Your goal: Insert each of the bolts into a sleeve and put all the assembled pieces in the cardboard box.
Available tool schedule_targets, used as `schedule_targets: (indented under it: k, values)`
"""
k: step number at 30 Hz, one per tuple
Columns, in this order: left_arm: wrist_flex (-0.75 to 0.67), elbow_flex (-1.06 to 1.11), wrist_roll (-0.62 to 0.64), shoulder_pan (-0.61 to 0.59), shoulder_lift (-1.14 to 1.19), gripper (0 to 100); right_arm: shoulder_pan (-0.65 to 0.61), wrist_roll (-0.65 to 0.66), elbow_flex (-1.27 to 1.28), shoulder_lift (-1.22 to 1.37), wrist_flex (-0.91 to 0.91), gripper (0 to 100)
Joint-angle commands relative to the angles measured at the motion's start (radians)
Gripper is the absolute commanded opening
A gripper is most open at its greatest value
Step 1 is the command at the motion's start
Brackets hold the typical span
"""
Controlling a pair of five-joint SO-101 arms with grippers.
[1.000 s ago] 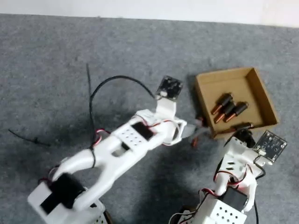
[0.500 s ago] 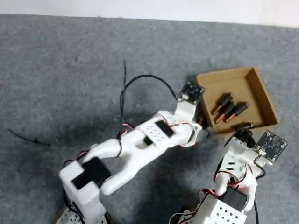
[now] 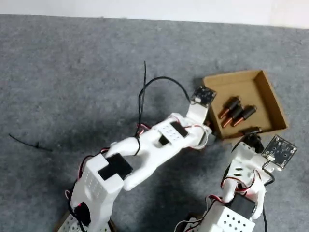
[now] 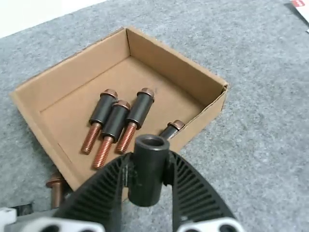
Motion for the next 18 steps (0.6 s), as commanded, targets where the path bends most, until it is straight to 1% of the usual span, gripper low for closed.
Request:
schedule_targets:
  k: [1, 5, 7, 16, 18]
  values:
    - [0.074, -0.074, -0.005, 0.005, 0.010, 28, 0.005, -0.009, -0.044, -0.019, 0.002, 0.5]
    - [0.189, -0.120, -0.005, 0.005, 0.013, 28, 0.005, -0.009, -0.044, -0.019, 0.002, 0.5]
    - [0.224, -0.134, -0.003, -0.004, 0.013, 28, 0.005, -0.009, -0.044, -0.019, 0.002, 0.5]
    - [0.232, -0.131, -0.003, -0.010, 0.013, 28, 0.005, -0.009, -0.044, -0.019, 0.002, 0.5]
    - [0.232, -0.134, -0.003, -0.010, 0.013, 23, 0.005, -0.009, -0.044, -0.019, 0.002, 0.5]
